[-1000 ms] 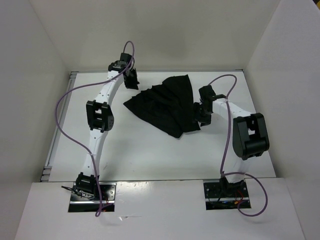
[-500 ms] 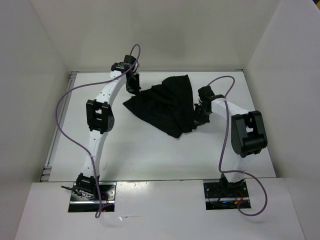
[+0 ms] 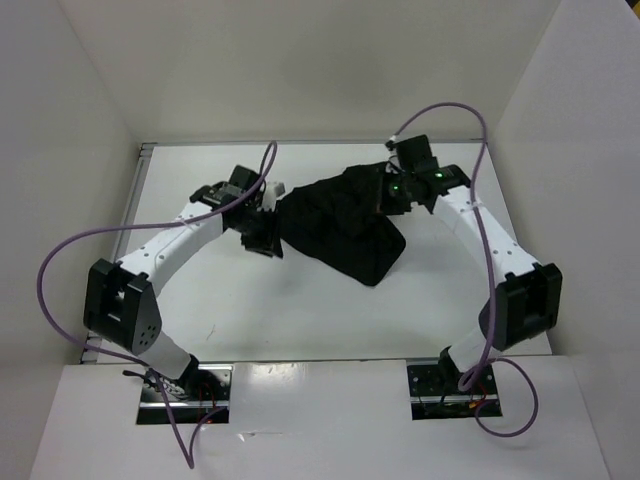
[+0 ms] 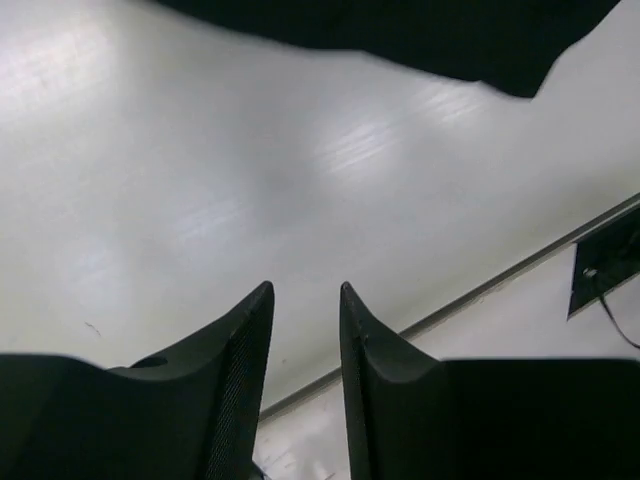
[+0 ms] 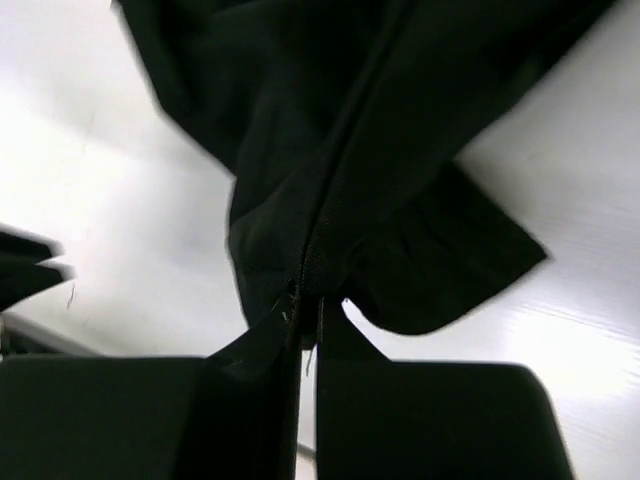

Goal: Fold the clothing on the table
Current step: Flatten the skirt out

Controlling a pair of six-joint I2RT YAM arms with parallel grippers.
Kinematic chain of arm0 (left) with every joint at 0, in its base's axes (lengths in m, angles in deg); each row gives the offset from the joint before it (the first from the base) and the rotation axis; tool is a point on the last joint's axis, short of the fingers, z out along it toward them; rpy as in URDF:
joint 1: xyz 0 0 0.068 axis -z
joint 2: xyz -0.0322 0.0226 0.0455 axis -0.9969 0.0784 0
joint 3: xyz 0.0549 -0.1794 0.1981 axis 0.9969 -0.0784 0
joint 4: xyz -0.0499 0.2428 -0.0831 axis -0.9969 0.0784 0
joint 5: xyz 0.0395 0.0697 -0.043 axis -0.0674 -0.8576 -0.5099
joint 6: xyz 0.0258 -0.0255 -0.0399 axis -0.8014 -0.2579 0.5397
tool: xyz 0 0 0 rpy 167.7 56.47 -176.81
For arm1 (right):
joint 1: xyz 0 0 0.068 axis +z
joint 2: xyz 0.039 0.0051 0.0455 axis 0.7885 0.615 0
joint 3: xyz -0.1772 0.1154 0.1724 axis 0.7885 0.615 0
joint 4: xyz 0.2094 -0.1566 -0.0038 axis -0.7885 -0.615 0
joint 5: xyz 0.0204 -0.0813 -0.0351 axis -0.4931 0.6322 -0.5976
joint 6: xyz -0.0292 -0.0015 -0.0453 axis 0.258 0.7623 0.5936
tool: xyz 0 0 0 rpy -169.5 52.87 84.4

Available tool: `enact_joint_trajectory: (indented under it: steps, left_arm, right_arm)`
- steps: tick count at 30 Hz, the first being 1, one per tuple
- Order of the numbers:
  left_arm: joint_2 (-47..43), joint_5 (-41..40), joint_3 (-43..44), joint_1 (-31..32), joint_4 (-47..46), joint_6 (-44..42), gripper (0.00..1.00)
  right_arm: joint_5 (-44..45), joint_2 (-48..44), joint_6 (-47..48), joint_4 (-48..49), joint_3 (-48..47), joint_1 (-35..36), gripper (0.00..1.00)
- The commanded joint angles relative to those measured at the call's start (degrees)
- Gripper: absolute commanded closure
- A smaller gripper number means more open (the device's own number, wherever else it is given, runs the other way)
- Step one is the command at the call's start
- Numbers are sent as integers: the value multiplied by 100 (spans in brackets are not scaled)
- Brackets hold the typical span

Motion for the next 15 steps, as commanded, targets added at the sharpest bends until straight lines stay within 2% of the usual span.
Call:
enact_joint_trajectory:
  steps: [1,5,8,10,11,13,15]
  left_arm:
    - [-171,422,-1052,-62,-731,373,60]
    - [-585,264,-1150,-61,-732,375,58]
    - [-762,106,-1079,-175,-583,243,57]
    - [-823,106,-1079,-280,-531,190,57]
    - [-823,106,-1132,-281,-530,189,57]
    - [-823,106,-1202,-281,-530,189,57]
    - [-823,158,-1273,-281,-592,189,57]
  right_arm:
    - [-331,746,-52,-146,-502,690,100]
    - [-593,1628,-184,82,-1336,1306,100]
    - [-709,1621,-254,319,-2320,1421,100]
    - [-709,1279,-430,931,-2595,1421,100]
    - [-709,790,-587,1214,-2595,1343,100]
    - [-762,304,-790,1820,-2219,1097,100]
    - [-823,-268,-957,1920,-1772,868,100]
